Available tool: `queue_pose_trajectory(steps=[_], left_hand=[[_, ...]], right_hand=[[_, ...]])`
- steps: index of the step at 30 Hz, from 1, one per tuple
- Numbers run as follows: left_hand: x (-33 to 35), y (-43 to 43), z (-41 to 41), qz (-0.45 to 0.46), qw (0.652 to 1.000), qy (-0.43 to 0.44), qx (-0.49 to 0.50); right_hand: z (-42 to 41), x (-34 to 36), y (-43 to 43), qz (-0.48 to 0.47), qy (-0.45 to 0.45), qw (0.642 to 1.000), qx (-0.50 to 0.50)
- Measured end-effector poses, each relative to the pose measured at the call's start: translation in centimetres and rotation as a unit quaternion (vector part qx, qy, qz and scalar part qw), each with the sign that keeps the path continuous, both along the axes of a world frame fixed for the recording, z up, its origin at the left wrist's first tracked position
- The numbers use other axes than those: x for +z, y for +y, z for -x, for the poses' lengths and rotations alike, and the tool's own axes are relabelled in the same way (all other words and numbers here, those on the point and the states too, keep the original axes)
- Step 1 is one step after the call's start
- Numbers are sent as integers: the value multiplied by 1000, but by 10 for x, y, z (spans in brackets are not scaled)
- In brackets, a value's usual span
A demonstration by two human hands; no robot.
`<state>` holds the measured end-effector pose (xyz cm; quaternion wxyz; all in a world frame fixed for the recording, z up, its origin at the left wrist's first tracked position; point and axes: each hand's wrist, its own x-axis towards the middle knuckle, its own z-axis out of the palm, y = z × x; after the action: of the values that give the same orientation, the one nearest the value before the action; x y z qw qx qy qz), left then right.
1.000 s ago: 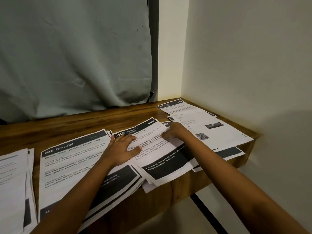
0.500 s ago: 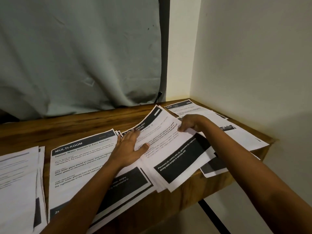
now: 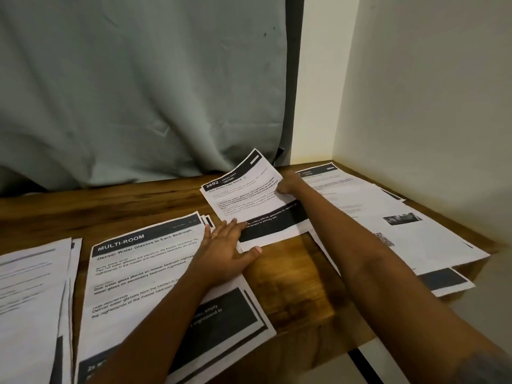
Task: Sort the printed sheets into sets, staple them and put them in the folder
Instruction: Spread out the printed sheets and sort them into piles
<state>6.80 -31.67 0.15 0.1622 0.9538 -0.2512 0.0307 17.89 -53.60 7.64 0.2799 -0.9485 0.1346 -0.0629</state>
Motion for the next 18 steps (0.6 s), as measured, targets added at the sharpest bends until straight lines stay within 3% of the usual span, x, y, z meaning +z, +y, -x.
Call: queue_pose_trajectory(steps=[10,14,18], left_hand=[[-3,0,-6,-54,998,5,-9],[-2,0,-4,-53,999,5,-11],[-2,1,-2,-44,999,-3,-15]], right_hand=[[-4,-5,18,35,-13,999,18],[26,18,2,30,-49,997,44],[66,33,-29,42,-26,998,32]])
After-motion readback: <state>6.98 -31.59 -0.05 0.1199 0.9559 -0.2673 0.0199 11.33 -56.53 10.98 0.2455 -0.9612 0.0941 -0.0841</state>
